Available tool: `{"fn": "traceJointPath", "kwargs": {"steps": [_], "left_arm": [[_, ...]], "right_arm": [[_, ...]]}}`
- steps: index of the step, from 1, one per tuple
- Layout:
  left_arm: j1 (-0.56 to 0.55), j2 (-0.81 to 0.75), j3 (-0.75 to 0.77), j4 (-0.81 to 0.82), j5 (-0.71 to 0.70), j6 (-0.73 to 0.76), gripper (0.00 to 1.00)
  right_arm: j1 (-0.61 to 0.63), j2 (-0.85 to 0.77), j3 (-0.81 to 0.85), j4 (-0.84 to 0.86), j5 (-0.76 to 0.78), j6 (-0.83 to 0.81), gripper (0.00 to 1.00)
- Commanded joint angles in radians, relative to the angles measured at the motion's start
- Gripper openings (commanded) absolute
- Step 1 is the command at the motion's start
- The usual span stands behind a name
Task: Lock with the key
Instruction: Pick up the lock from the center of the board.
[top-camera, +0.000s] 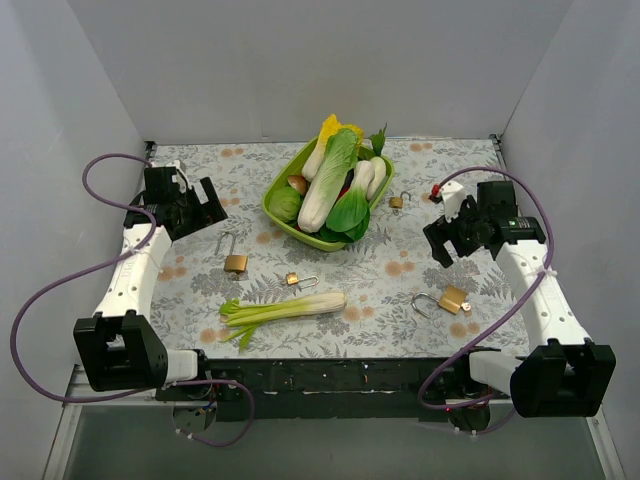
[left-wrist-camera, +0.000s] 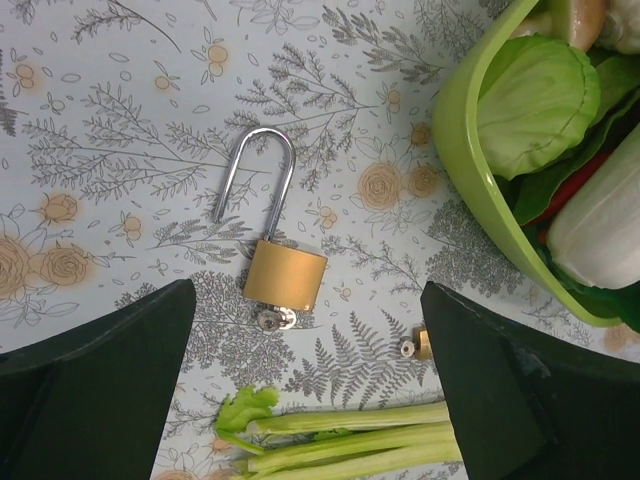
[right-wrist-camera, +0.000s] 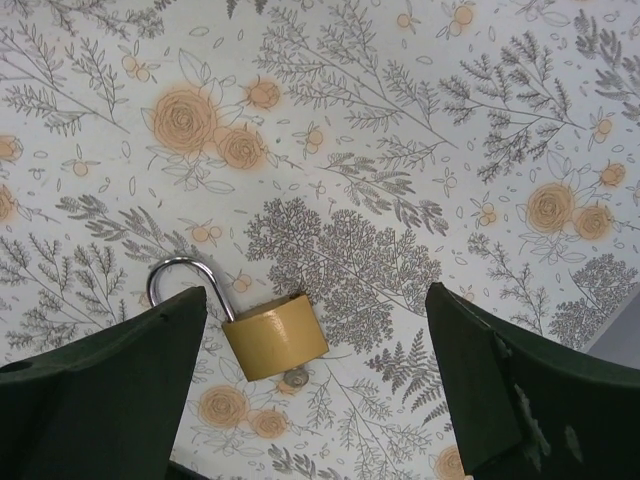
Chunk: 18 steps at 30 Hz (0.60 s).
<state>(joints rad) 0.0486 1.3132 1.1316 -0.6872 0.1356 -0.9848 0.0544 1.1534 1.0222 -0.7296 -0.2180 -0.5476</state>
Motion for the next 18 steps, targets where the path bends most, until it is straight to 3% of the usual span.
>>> {"fn": "traceJointPath", "kwargs": {"steps": [1,4,10,18], "left_arm": [[0.004,-0.066,0.042,0.060,-0.018,0.008,0.98],[0.004,-0.106,0.020,0.115,0.047,0.038,0.98],[0.002,-0.172,-0.007,0.169,0.206,0.141,0.98],[0.002,-0.158,-0.016,0.172,0.306,0.138,0.98]], "right_arm": [[-0.001,0.040,0.059,-0.125,-0.012,-0.086,0.98],[-0.001,0.060,0.035,-0.188,0.044,-0.127,0.98],[-0.001,0.026,-0.141,-0.110,0.209,-0.204,0.98],[-0.001,0.029,-0.292,-0.013,0.255,-0.278,0.98]]}}
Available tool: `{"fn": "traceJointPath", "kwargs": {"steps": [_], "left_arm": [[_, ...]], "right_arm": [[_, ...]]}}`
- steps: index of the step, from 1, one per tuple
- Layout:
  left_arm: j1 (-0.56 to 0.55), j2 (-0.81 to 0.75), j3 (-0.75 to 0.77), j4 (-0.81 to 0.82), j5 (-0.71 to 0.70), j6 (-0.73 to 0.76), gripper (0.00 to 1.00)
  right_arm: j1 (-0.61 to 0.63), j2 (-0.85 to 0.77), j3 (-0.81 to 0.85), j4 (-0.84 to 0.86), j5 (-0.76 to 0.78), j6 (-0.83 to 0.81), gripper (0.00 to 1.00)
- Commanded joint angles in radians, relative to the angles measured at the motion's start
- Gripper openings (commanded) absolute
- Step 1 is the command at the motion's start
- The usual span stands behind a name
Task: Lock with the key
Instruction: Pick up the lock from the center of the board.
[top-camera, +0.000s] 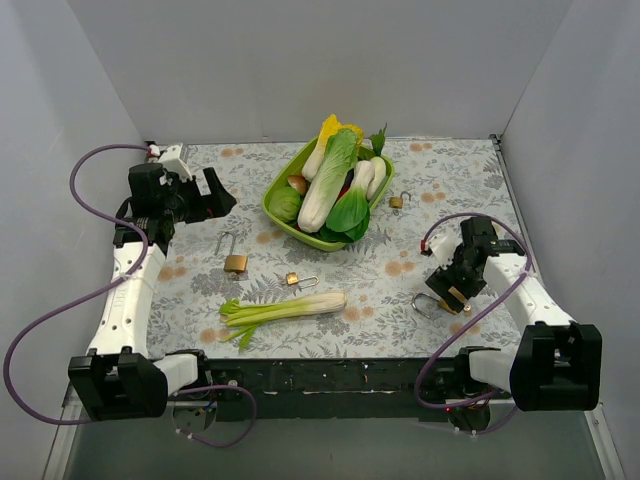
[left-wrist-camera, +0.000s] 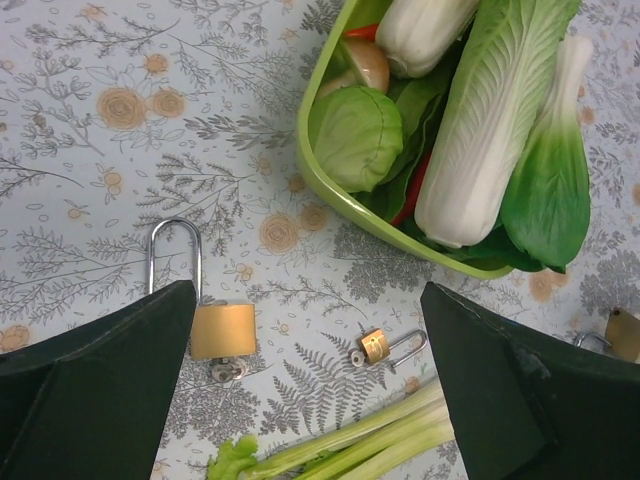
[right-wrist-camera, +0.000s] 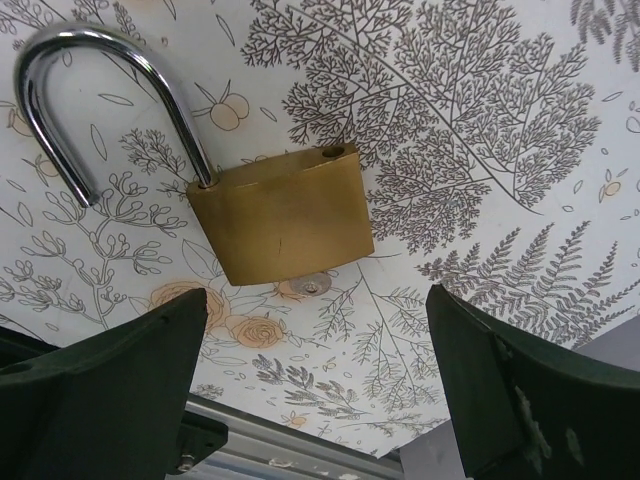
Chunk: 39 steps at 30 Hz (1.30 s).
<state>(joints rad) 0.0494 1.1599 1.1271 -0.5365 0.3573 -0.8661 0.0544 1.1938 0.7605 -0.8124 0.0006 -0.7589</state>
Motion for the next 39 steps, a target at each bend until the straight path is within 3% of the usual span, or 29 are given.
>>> {"fn": "traceJointPath", "kwargs": {"steps": [1,7,22,28,31,32,34,37,38,39], "left_arm": [[0.001,-0.005,-0.015,0.024,0.092,0.019,0.98],[0.003,0.003,-0.030,0.049,0.170,0.019,0.98],[0.003,0.037,-0.004,0.079,0.216,0.024,0.98],[0.001,0.046,0.014,0.093,0.200,0.032,0.98],[0.003,0.055,0.040,0.098,0.225,0.048,0.98],[0.003,0.058,0.048,0.101,0.244,0.055,0.98],[0.001,0.061,0.054,0.107,0.294,0.058,0.98],[0.001,0.072,0.051,0.125,0.362,0.061,0.98],[0.000,0.075,0.050,0.124,0.429,0.071,0.98],[0.001,0.087,0.053,0.125,0.471,0.097,0.98]], "right_arm": [[-0.001,-0.008,-0.038,0.081,0.030,-0.074,0.98],[-0.001,0.018,-0.070,0.110,-0.045,-0.140,0.98],[0.001,0.159,-0.078,0.145,-0.134,-0.234,0.98],[-0.001,0.190,-0.092,0.157,-0.143,-0.252,0.90],[-0.001,0.199,-0.099,0.163,-0.143,-0.261,0.76],[-0.002,0.201,-0.099,0.167,-0.142,-0.261,0.65],[0.001,0.207,-0.081,0.162,-0.134,-0.251,0.52],[-0.001,0.207,0.003,0.073,-0.180,-0.231,0.23],[-0.001,0.204,0.035,0.044,-0.203,-0.220,0.02],[-0.001,0.201,0.061,-0.015,-0.249,-0.211,0.01]]}}
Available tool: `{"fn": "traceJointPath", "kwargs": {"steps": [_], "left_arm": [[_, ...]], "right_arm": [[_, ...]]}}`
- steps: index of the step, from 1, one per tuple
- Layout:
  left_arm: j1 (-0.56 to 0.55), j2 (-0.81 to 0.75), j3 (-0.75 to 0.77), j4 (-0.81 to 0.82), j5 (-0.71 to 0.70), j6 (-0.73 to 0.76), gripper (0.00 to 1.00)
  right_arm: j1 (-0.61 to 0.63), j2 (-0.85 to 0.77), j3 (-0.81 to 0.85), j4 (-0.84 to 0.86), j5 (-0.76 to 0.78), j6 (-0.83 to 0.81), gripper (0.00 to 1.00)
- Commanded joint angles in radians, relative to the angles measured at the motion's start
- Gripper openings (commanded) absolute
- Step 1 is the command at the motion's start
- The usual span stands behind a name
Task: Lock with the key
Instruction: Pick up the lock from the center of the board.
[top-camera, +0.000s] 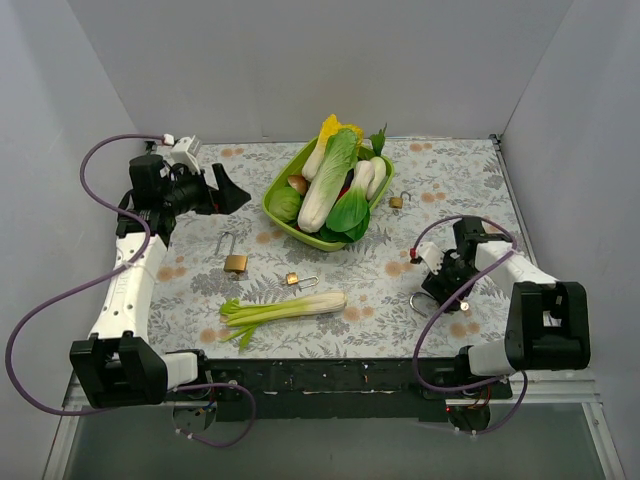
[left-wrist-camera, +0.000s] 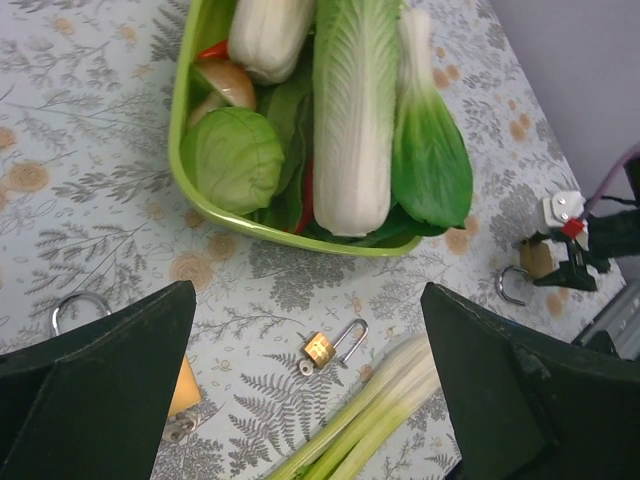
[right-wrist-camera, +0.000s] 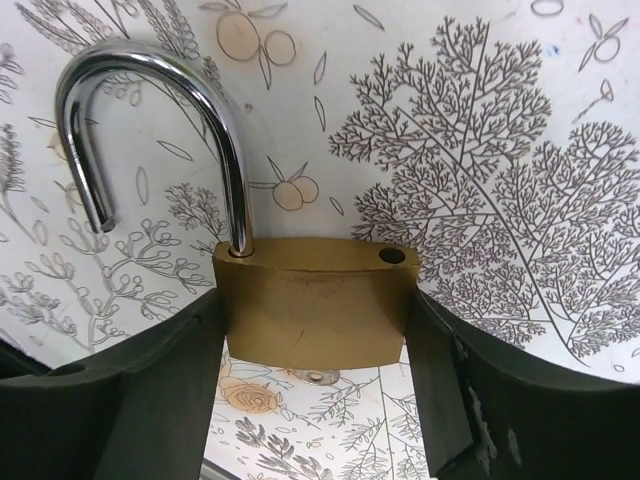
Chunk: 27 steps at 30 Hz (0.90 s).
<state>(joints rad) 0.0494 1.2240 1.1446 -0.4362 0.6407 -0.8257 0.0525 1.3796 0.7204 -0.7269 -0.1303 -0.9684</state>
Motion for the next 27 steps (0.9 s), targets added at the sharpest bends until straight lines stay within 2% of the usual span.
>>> {"fn": "traceJointPath", "kwargs": {"steps": [1,3,5,8,12,18,21,23,27], "left_arm": [[0.000,0.031,0.038,0.024,0.220,0.069,0.98],[-0.013,0.043,0.046,0.024,0.299,0.091,0.98],[-0.071,0.069,0.058,0.010,0.333,0.120,0.98],[-0.184,0.115,0.086,-0.033,0.373,0.155,0.93],[-0.397,0.172,0.107,-0.049,0.373,0.174,0.92],[-0.620,0.298,0.135,-0.036,0.407,0.238,0.84],[-0.690,0.319,0.103,0.054,0.399,0.251,0.82],[-0.717,0.312,0.057,0.169,0.390,0.237,0.82],[-0.801,0.334,0.055,0.238,0.393,0.244,0.81]], "right_arm": [[0.001,0.010,0.156,-0.132,-0.146,0.003,0.01],[0.004,0.004,0.201,-0.208,-0.225,0.016,0.01],[0.009,-0.008,0.256,-0.250,-0.273,0.019,0.01],[0.023,-0.034,0.306,-0.316,-0.359,0.019,0.01],[0.063,-0.071,0.364,-0.393,-0.474,0.020,0.01],[0.158,-0.115,0.441,-0.462,-0.594,0.062,0.01],[0.207,-0.139,0.439,-0.456,-0.640,0.117,0.01],[0.219,-0.149,0.438,-0.447,-0.672,0.148,0.01],[0.231,-0.169,0.427,-0.454,-0.686,0.155,0.01]]}}
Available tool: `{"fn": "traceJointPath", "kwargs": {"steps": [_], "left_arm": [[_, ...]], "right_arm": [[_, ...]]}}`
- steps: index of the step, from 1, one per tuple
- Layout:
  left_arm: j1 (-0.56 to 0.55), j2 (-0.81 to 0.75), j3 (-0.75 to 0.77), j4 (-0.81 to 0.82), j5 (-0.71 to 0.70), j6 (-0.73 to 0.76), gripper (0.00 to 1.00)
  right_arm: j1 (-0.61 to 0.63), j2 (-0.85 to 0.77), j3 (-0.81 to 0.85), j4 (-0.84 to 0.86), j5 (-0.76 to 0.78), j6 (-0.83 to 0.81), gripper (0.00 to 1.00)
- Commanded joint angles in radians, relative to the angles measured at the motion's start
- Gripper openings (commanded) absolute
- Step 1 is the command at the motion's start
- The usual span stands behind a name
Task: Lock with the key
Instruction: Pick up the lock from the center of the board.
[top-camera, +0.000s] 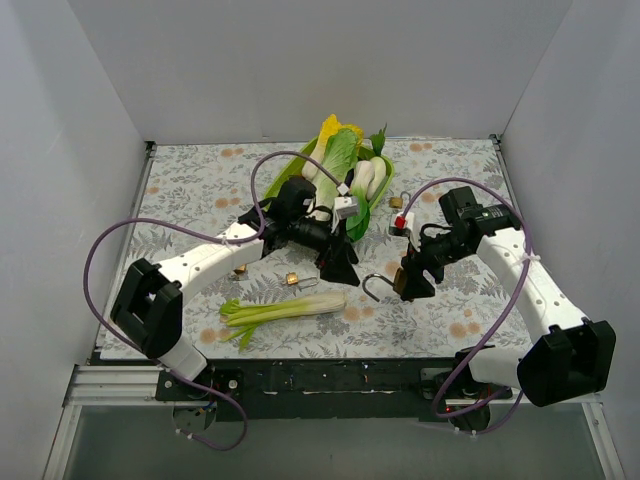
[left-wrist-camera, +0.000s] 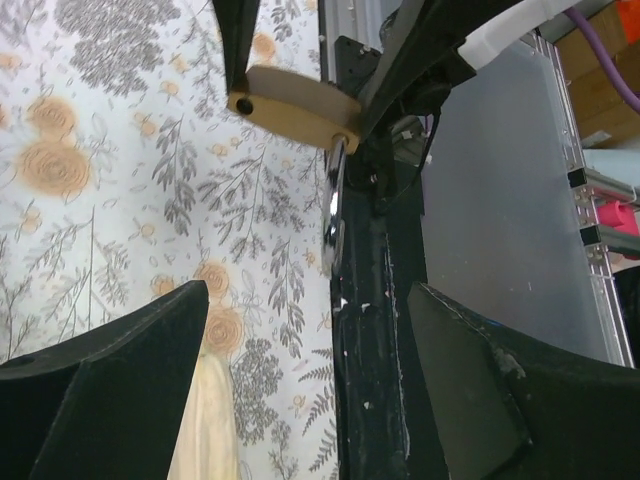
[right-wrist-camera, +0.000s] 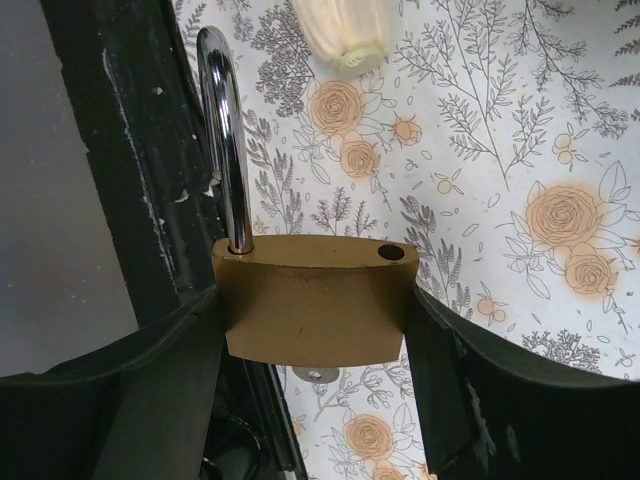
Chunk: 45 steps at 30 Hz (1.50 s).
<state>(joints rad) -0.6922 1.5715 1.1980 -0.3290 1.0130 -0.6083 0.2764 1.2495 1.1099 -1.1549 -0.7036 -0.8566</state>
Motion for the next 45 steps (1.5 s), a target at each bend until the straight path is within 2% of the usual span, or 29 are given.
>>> {"fn": "traceJointPath", "kwargs": {"steps": [1,6,9,13,14,16,17,19,22,23,24,25,28,29,31,39,45], "left_arm": [[-0.073,-0.005,0.003,0.139,0.018,0.028,0.81],[-0.128,0.025,-0.015,0.186,-0.024,0.016,0.78],[-0.148,0.033,-0.024,0.226,-0.031,-0.001,0.72],[-0.173,0.033,-0.043,0.251,-0.040,-0.004,0.57],[-0.176,0.033,-0.044,0.251,-0.044,-0.004,0.47],[-0.178,0.035,-0.048,0.252,-0.040,-0.007,0.34],[-0.178,0.033,-0.049,0.252,-0.039,-0.011,0.19],[-0.178,0.033,-0.049,0.252,-0.045,-0.021,0.00],[-0.178,0.022,-0.058,0.284,-0.086,-0.080,0.00],[-0.176,0.018,-0.063,0.295,-0.096,-0.100,0.00],[-0.175,0.001,-0.072,0.309,-0.099,-0.138,0.00],[-0.175,-0.008,-0.080,0.324,-0.099,-0.157,0.00],[-0.158,-0.042,-0.116,0.412,-0.109,-0.255,0.00],[-0.138,-0.047,-0.123,0.421,-0.099,-0.277,0.00],[-0.121,-0.053,-0.124,0.424,-0.084,-0.300,0.00],[-0.055,-0.076,-0.129,0.470,-0.067,-0.395,0.00],[-0.038,-0.102,-0.107,0.502,-0.039,-0.461,0.00]], "right_arm": [[0.007,-0.039,0.038,-0.029,-0.117,0.044,0.01],[0.012,-0.045,0.041,-0.042,-0.140,0.044,0.01],[0.015,-0.047,0.048,-0.046,-0.151,0.044,0.01],[0.017,-0.045,0.056,-0.052,-0.171,0.050,0.01],[0.017,-0.044,0.059,-0.054,-0.172,0.050,0.01],[0.020,-0.041,0.064,-0.060,-0.175,0.044,0.01],[0.020,-0.039,0.067,-0.062,-0.183,0.044,0.01],[0.021,-0.036,0.074,-0.065,-0.191,0.042,0.01],[0.021,-0.032,0.077,-0.052,-0.208,0.068,0.01],[0.020,-0.029,0.079,-0.048,-0.215,0.094,0.05],[0.020,-0.028,0.080,-0.034,-0.212,0.109,0.13],[0.018,-0.030,0.080,-0.026,-0.211,0.120,0.36],[0.009,-0.036,0.088,-0.002,-0.185,0.165,0.77],[0.004,-0.041,0.091,0.004,-0.178,0.188,0.85],[-0.002,-0.048,0.093,0.029,-0.168,0.206,0.92],[-0.017,-0.120,0.051,0.119,-0.103,0.258,0.94],[-0.017,-0.185,-0.059,0.280,-0.157,0.343,0.95]]}}
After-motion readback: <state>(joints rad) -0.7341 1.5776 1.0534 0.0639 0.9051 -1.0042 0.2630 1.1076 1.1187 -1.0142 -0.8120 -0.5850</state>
